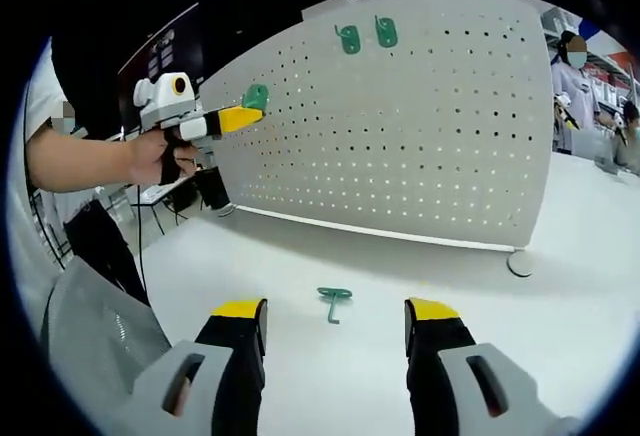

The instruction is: Insert the hook assembly into the mounting plate slot until the hook locks in place.

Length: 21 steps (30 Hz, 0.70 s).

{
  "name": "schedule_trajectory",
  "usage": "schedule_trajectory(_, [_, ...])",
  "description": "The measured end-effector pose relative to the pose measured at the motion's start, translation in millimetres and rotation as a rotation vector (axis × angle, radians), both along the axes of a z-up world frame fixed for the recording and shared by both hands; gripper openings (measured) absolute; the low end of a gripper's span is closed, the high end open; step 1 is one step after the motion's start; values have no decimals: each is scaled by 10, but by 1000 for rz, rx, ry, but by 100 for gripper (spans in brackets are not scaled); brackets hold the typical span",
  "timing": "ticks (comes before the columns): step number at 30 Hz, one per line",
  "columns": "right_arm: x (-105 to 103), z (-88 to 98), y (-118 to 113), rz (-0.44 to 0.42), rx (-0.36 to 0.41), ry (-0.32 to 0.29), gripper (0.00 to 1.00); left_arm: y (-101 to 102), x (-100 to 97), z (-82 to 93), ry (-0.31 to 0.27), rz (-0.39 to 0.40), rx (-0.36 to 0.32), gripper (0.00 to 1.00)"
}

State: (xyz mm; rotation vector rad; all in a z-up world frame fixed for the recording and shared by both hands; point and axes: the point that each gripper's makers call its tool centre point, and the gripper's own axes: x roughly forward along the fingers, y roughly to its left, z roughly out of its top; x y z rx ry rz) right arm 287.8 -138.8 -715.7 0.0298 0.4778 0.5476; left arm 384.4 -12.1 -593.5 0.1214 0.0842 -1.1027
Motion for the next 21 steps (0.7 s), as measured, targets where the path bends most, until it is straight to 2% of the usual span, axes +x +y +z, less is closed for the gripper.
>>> schedule_trajectory(9, [8,71,42,8,10,-25,54,11,-9,43,6,14,-28,1])
schedule_trajectory(21, [94,494,244,44,89,-158,54,32,-32,111,8,38,-66,1])
